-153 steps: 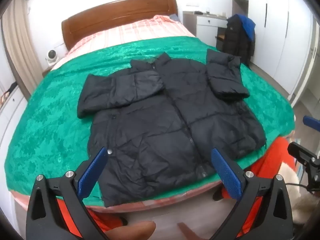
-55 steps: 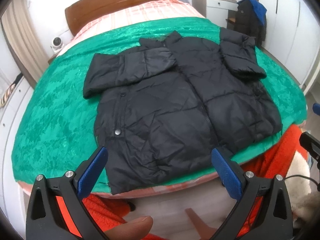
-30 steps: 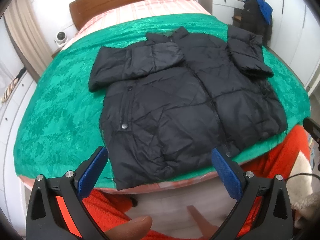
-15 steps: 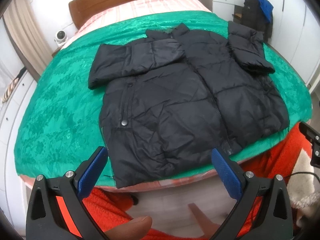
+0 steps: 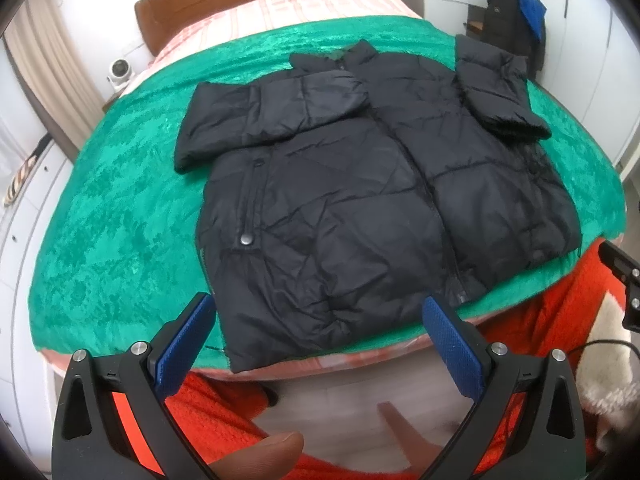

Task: Fold large clothes

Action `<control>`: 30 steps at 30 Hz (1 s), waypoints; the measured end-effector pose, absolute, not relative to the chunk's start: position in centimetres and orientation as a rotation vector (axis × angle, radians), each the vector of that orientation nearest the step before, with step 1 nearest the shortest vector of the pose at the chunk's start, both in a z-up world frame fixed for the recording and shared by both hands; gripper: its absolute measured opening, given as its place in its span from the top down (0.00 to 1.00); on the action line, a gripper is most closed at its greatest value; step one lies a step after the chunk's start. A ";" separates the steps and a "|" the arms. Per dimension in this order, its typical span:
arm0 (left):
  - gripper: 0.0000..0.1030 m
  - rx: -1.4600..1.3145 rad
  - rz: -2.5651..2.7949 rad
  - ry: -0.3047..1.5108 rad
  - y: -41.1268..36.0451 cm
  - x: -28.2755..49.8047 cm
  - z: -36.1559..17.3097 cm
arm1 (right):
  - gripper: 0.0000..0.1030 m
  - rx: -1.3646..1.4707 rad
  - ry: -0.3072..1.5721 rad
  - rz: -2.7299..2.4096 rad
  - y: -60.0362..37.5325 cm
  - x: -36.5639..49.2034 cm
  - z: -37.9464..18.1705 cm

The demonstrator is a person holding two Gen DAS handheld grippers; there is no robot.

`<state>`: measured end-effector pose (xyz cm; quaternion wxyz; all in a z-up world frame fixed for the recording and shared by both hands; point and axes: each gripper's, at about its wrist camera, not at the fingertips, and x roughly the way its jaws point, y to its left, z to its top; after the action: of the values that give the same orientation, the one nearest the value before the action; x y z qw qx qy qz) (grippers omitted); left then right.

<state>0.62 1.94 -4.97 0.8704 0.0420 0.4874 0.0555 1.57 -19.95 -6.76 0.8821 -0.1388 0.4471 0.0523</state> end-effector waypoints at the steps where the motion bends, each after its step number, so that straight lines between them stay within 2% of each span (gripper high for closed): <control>1: 0.00 0.082 0.114 1.025 2.0 0.7 -5.1 | 0.00 -0.290 0.932 0.111 -19.9 1.6 -6.8; 10: 0.00 0.114 0.133 1.059 4.5 3.7 -6.8 | 0.00 -0.222 0.952 0.211 -19.5 1.8 -7.8; 14: 0.00 0.096 0.075 0.963 6.7 9.6 -3.1 | 0.00 -0.213 0.945 0.240 -19.1 1.7 -8.3; 17: 0.00 0.177 -0.051 0.938 5.2 15.3 -2.8 | 0.00 -0.179 0.944 0.242 -19.5 1.7 -8.7; 21: 0.00 0.350 -0.116 0.960 0.7 23.1 -6.4 | 0.00 -0.150 0.961 0.216 -20.8 1.6 -9.3; 26: 0.02 0.382 -0.060 1.029 -2.5 31.7 -12.6 | 0.00 -0.115 0.982 0.181 -22.6 1.1 -9.9; 27: 0.13 0.357 -0.033 1.047 -2.2 32.6 -13.3 | 0.00 -0.107 0.985 0.177 -22.9 1.0 -10.0; 28: 0.43 0.310 -0.012 1.067 -1.4 33.3 -13.9 | 0.00 -0.099 0.987 0.171 -23.3 0.8 -10.1; 29: 0.51 0.252 0.008 1.074 -0.3 33.6 -14.1 | 0.00 -0.093 0.989 0.166 -23.6 0.8 -10.1; 30: 0.77 0.197 0.006 1.057 0.8 33.4 -13.6 | 0.00 -0.086 0.992 0.161 -23.9 0.7 -10.3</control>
<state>33.42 0.84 -13.56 0.8590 0.0937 0.5033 0.0027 0.74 -23.90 -10.27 0.8756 -0.0413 0.4750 0.0769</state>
